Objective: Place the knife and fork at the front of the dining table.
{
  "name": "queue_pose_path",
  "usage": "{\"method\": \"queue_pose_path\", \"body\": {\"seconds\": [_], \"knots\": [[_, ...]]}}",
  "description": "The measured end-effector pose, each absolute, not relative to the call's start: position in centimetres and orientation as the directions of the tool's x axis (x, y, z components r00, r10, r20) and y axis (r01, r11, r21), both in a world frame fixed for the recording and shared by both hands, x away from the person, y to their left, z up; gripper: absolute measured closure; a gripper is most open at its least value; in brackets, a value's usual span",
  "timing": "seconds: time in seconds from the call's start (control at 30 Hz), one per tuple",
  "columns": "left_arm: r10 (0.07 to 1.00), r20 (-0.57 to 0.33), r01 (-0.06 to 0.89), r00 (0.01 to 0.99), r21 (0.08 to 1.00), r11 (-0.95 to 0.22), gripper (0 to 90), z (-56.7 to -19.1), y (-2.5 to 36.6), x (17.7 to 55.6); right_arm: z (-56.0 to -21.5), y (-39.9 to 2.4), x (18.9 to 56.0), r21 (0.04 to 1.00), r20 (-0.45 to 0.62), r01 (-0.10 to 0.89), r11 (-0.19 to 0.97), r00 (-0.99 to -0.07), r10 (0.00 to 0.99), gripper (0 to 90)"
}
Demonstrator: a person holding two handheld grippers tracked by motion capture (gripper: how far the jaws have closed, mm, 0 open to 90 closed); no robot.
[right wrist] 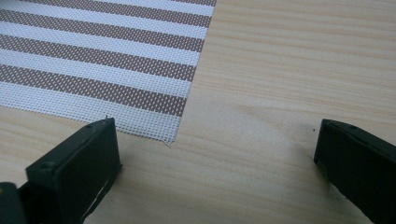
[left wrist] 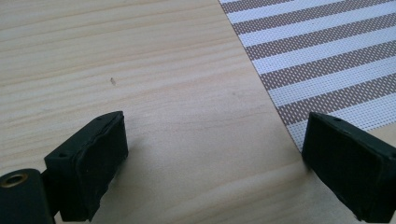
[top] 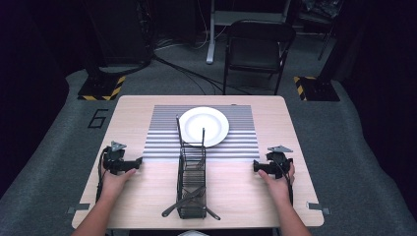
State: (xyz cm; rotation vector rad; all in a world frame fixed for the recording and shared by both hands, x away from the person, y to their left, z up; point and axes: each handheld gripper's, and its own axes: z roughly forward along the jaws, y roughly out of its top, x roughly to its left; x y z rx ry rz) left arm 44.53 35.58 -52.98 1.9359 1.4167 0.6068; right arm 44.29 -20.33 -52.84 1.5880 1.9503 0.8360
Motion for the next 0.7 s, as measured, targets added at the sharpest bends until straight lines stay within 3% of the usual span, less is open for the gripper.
{"method": "queue_pose_path", "body": {"seconds": [0.7], "knots": [[0.945, -0.012, 0.645, 0.328, 0.734, -0.214, 5.2, -53.00, 35.76, 44.75, -52.84, -20.30, 44.30, 0.720, 0.010, 0.680, 0.135, -0.205, 0.979, 0.0]]}}
